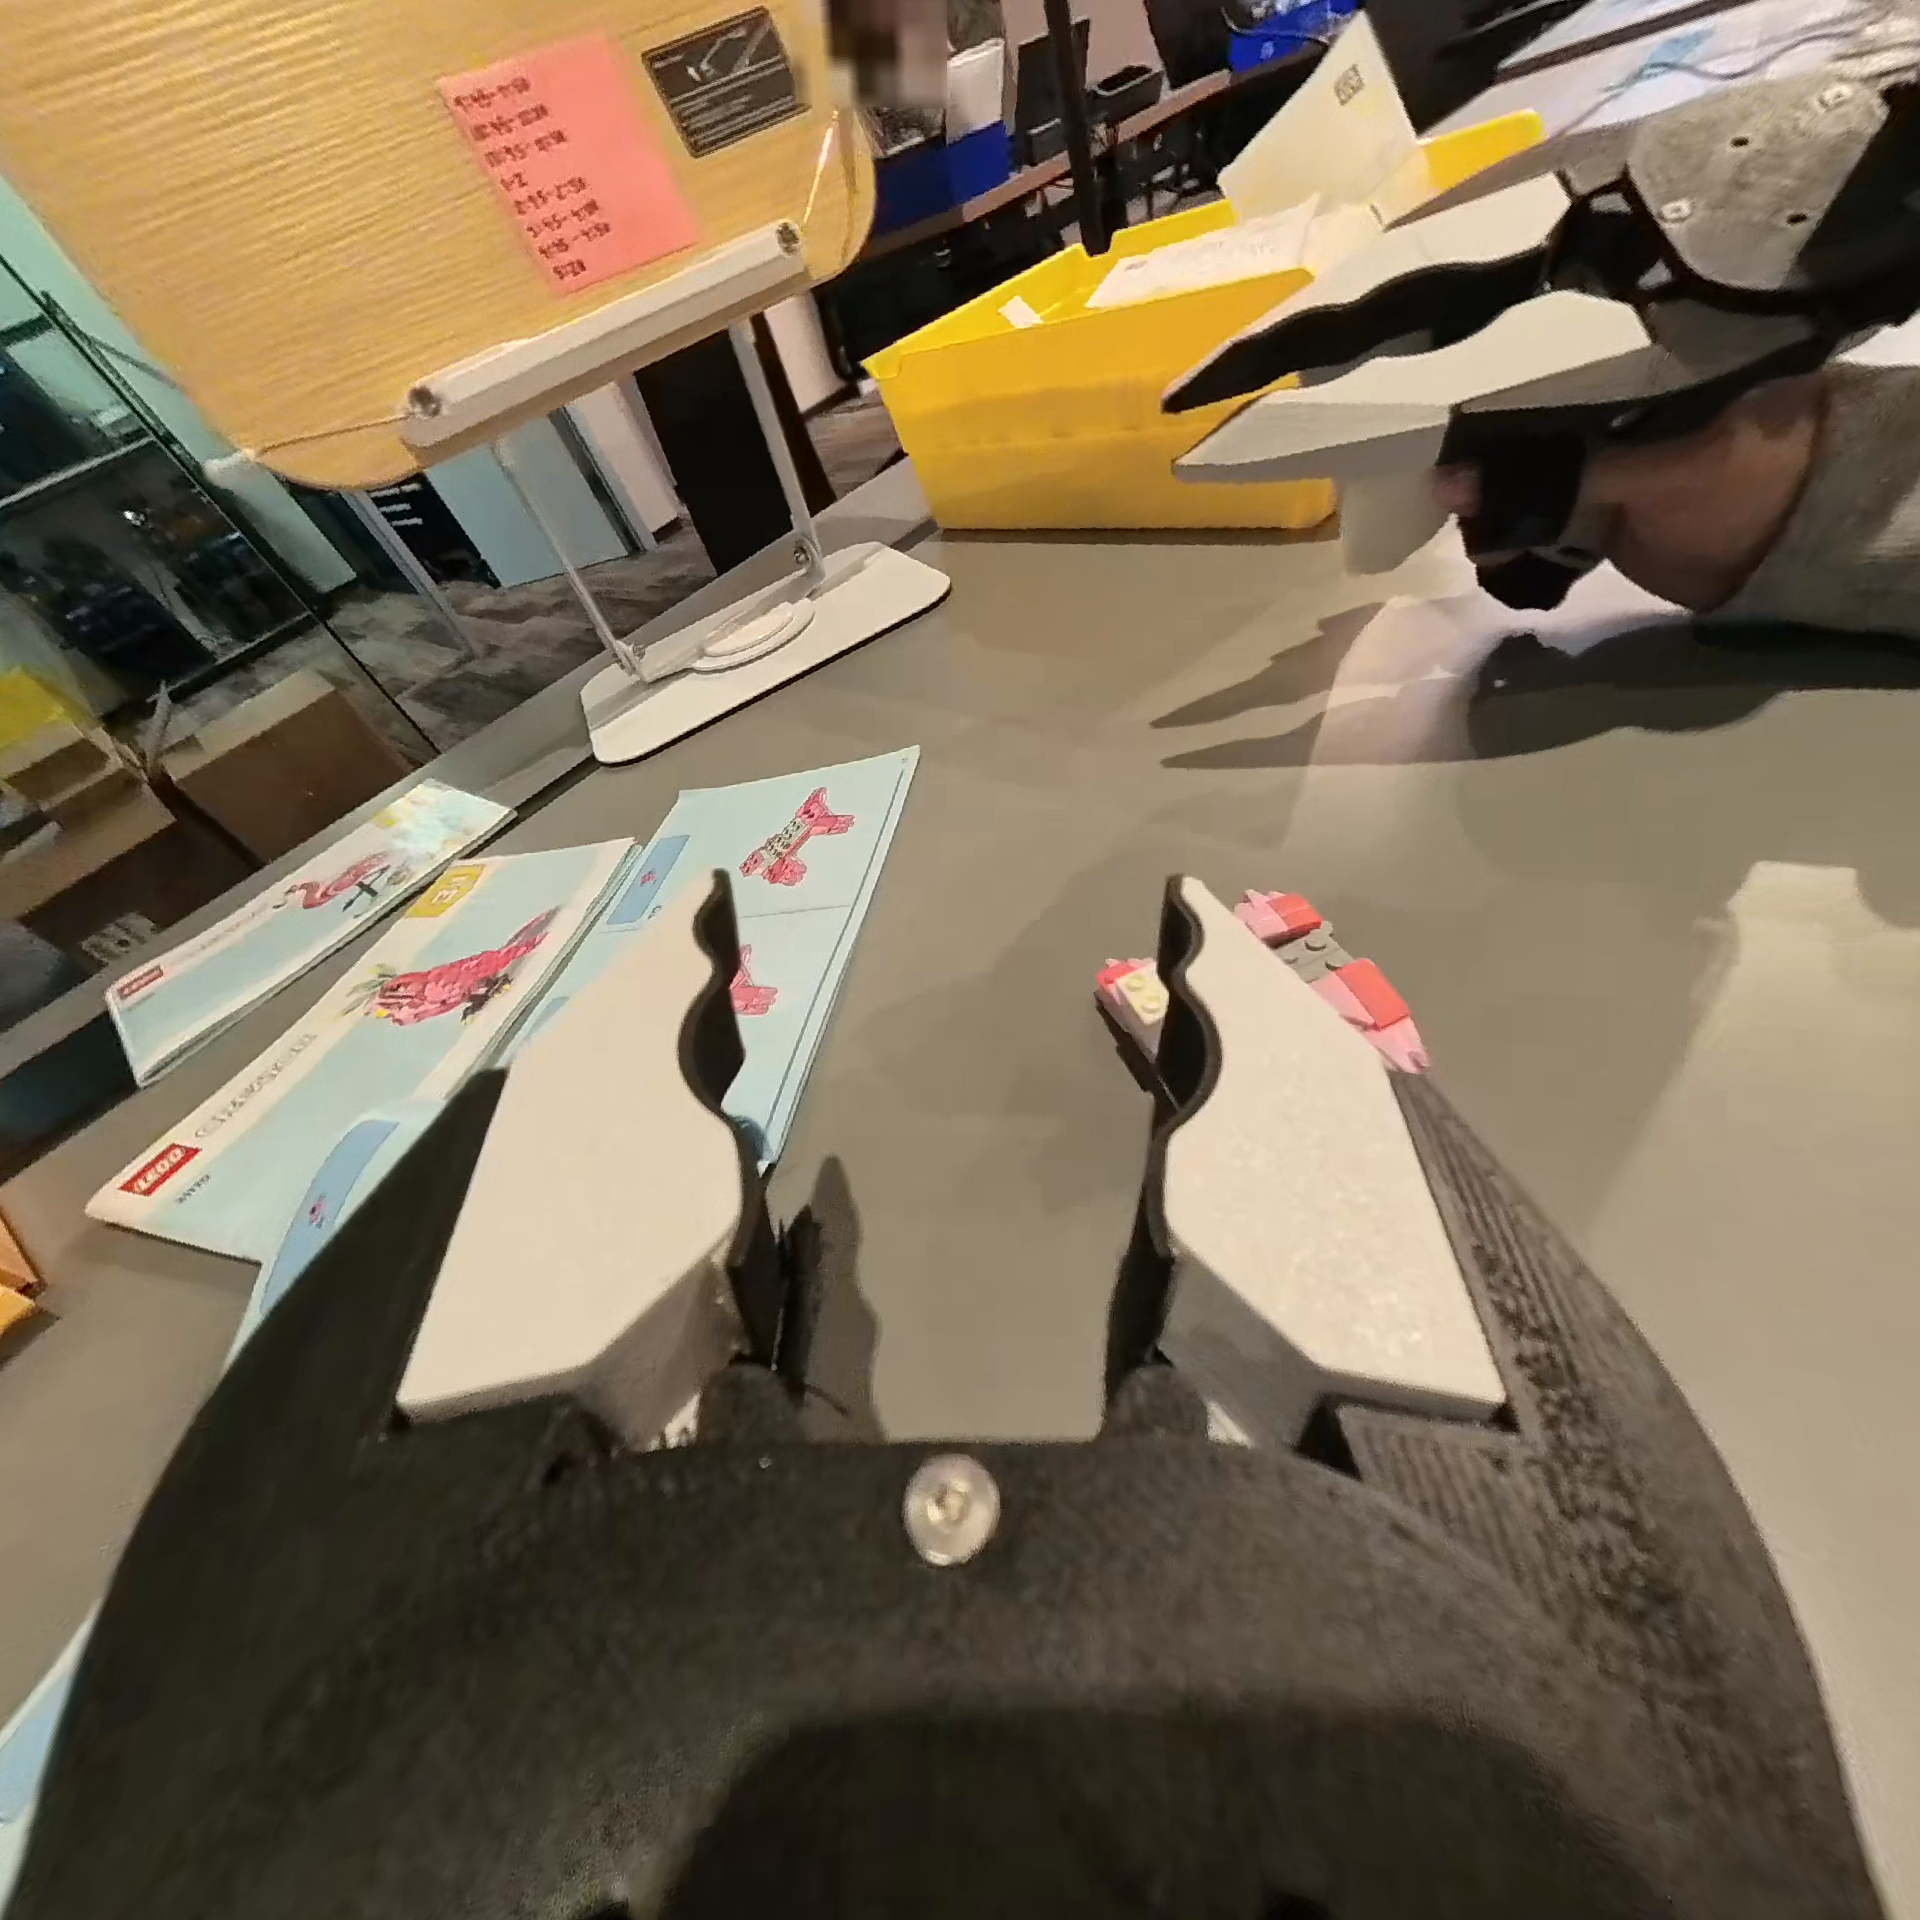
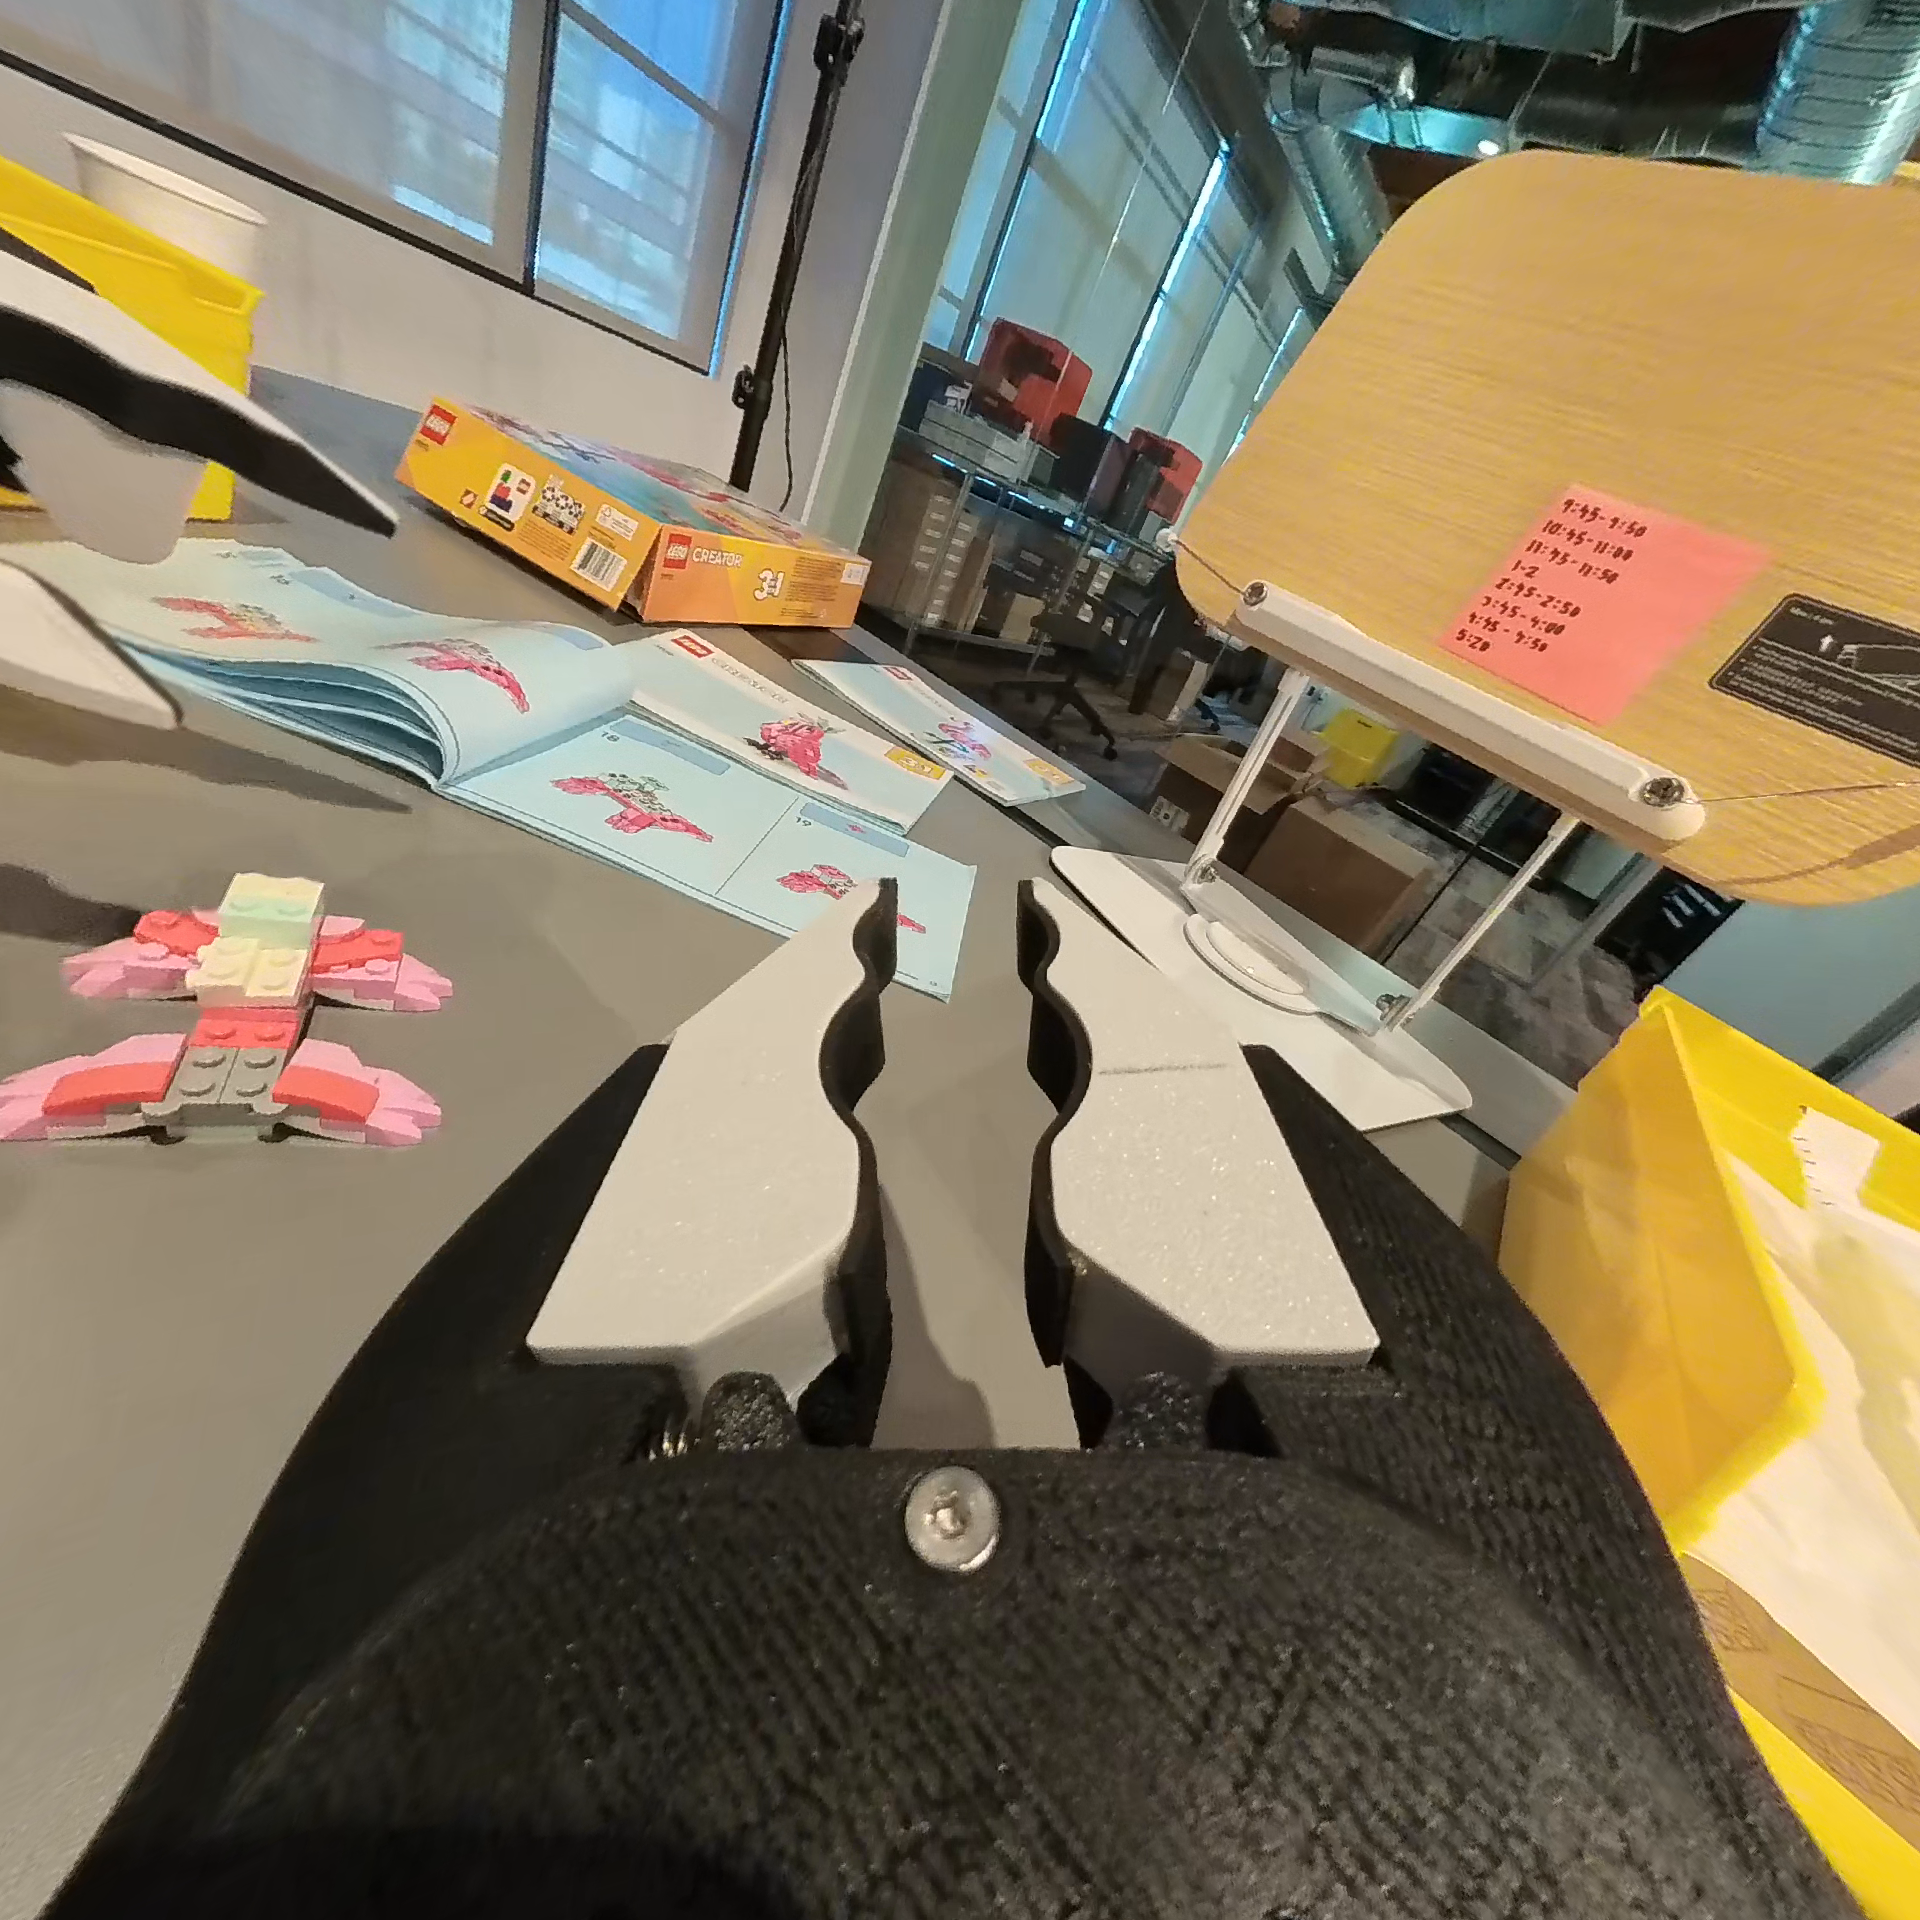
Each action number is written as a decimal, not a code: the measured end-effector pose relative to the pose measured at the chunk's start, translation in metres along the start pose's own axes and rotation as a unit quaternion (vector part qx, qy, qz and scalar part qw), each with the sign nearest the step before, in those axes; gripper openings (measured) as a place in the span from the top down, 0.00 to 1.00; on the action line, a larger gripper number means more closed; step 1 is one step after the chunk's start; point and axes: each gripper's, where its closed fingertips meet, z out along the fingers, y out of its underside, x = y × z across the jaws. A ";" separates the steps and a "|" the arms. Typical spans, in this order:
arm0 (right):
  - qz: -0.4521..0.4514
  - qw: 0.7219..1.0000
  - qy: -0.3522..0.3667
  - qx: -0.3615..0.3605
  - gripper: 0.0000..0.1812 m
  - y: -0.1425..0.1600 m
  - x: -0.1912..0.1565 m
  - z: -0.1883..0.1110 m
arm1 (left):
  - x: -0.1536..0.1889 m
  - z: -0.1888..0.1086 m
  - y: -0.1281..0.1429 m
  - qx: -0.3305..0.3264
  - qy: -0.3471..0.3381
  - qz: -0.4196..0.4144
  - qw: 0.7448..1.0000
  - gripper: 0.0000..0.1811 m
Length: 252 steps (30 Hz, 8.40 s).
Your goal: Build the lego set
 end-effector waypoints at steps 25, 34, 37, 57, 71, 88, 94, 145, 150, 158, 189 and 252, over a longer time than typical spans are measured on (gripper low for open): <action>0.041 0.999 -0.014 0.028 0.89 -0.007 -0.007 0.002 | 0.012 -0.022 -0.037 0.058 0.009 -0.029 0.998 0.56; 0.035 0.999 -0.017 0.034 0.90 -0.010 -0.009 0.001 | -0.007 -0.157 -0.084 0.139 -0.091 -0.122 0.978 0.62; 0.037 0.998 -0.016 0.041 0.90 -0.013 -0.009 0.000 | -0.050 -0.203 -0.076 0.096 -0.175 -0.119 0.973 0.60; 0.030 0.999 -0.021 0.031 0.90 -0.011 -0.015 -0.001 | -0.124 -0.295 0.148 -0.472 -0.141 -0.362 0.792 0.81; 0.019 0.999 -0.040 0.026 0.90 -0.009 -0.022 0.002 | -0.117 -0.287 0.169 -0.498 -0.114 -0.388 0.767 0.85; 0.018 0.998 -0.049 0.017 0.91 -0.008 -0.026 0.002 | -0.124 -0.280 0.164 -0.489 -0.118 -0.322 0.802 0.92; 0.028 0.998 -0.052 0.031 0.91 -0.025 -0.033 0.011 | -0.158 -0.257 0.089 -0.347 -0.235 -0.141 0.897 0.92; 0.178 0.935 -0.305 -0.028 0.99 -0.069 -0.165 0.032 | 0.000 -0.045 -0.012 -0.107 -0.212 0.455 0.858 0.91; 0.206 0.928 -0.308 -0.030 0.99 -0.068 -0.163 0.033 | 0.000 -0.043 -0.013 -0.100 -0.219 0.467 0.851 0.91; 0.217 0.926 -0.306 -0.033 0.99 -0.067 -0.162 0.034 | 0.000 -0.040 -0.013 -0.099 -0.220 0.458 0.856 0.91; 0.185 0.954 -0.231 -0.040 0.98 -0.059 -0.160 0.044 | -0.003 -0.039 -0.008 -0.104 -0.217 0.452 0.859 0.92; 0.392 0.892 -0.224 0.040 0.98 -0.074 -0.133 0.043 | 0.009 -0.013 -0.025 -0.053 -0.181 0.190 0.963 0.90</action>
